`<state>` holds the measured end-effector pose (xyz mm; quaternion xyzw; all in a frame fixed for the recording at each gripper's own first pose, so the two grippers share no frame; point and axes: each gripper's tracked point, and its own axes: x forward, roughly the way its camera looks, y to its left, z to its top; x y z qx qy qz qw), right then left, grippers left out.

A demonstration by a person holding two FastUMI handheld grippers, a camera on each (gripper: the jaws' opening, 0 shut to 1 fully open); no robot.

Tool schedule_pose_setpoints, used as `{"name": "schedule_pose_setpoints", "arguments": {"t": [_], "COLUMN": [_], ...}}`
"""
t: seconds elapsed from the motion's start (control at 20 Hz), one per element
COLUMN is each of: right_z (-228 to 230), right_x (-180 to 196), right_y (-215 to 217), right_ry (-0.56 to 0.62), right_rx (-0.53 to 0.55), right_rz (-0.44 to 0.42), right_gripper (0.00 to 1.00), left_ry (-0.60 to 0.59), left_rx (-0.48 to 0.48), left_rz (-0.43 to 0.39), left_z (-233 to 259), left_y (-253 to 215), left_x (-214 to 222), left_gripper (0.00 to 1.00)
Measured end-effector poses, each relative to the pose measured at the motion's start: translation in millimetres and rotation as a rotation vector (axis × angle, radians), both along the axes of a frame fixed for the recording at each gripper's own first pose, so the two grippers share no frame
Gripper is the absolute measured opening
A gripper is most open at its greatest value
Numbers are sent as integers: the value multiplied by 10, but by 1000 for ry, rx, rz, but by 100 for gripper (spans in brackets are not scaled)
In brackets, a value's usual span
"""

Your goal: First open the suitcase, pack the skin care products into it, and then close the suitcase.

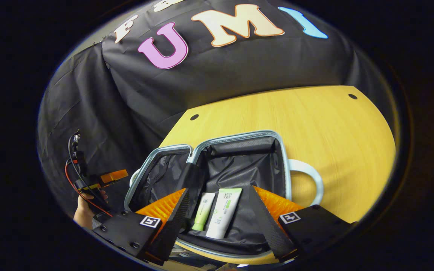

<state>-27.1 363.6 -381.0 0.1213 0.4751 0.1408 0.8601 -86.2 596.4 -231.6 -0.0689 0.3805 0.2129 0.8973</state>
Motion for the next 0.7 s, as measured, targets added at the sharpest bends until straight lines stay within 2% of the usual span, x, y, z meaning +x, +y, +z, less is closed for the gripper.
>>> {"name": "schedule_pose_setpoints", "arguments": {"t": [0.15,0.3,0.5,0.6,0.65,0.7], "right_z": [15,37,107,131,141,142], "right_x": [-51,-91,-99,-105,-103,-112], "right_y": [-195,-313,-418,-462,-484,-511], "right_ry": [-5,-6,-37,-46,-51,-51], "right_rx": [-36,-49,-75,-80,-80,-83], "right_rz": [-39,-79,-88,-98,-105,-109], "right_gripper": [98,98,98,98,98,98], "left_ry": [46,83,134,158,169,163], "left_rx": [-44,-90,-149,-176,-182,-187], "left_rz": [8,-15,13,14,5,-6], "left_z": [-196,-396,-681,-773,-811,-811], "left_y": [120,198,234,206,174,147], "left_x": [7,34,25,1,6,44], "left_gripper": [93,87,66,41,34,31]}}
